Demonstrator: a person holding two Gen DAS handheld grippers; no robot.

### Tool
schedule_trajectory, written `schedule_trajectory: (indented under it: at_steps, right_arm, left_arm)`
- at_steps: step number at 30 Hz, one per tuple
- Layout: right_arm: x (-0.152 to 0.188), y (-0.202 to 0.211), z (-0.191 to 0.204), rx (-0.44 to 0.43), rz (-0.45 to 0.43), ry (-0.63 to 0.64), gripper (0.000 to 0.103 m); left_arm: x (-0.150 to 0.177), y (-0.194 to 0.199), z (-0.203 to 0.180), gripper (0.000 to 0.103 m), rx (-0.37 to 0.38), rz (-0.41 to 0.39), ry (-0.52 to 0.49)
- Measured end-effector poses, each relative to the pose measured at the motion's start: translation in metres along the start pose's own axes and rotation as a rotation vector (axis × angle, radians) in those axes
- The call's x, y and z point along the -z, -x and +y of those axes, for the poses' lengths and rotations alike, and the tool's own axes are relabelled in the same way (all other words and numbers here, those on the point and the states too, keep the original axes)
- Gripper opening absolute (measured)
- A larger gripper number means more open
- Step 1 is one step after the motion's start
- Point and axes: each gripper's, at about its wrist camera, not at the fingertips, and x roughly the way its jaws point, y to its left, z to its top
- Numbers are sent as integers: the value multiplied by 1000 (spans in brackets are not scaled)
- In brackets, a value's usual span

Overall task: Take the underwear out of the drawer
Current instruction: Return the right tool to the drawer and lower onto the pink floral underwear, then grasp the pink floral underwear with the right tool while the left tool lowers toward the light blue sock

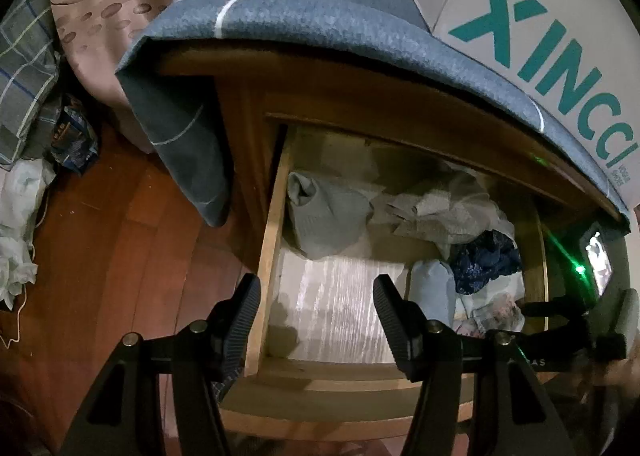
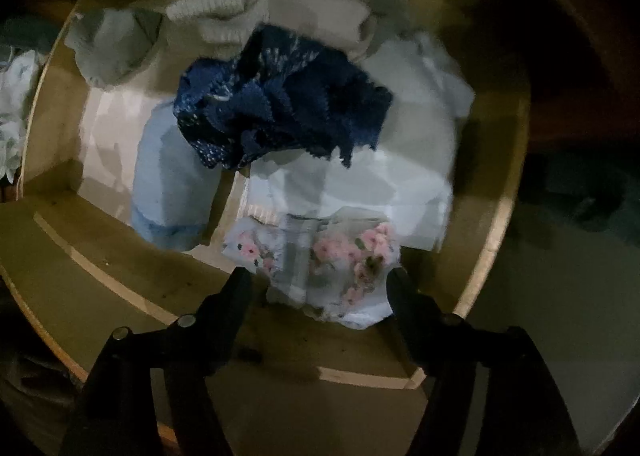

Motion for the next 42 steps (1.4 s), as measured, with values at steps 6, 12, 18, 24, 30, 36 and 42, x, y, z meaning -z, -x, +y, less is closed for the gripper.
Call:
schedule_trajectory:
  at_steps: [6, 12, 18, 24, 30, 36, 42]
  right_arm:
    - [-9, -20, 3, 27, 67, 10, 67]
    - [-12, -33, 2, 34, 105, 23, 68]
    - [-18, -42, 5, 73, 156, 80, 71]
    - [-21, -51, 10, 68, 196, 96, 69]
    - [-25, -57, 14, 44, 216, 105, 58]
    - [-16, -50, 21, 5, 187, 92, 34]
    - [7, -35, 14, -16, 107, 38, 28]
  left_arm:
    - [0, -4, -1, 60, -6, 19, -3]
    - [0, -9, -4, 60, -12, 35, -15]
    - [1, -13, -9, 60, -22, 49, -38]
    - [2, -17, -11, 60, -24, 65, -49]
    - [2, -19, -13, 60, -31, 80, -59]
    - [3, -23, -18, 60, -41, 89, -70]
    - [5, -28, -25, 60, -34, 106, -85]
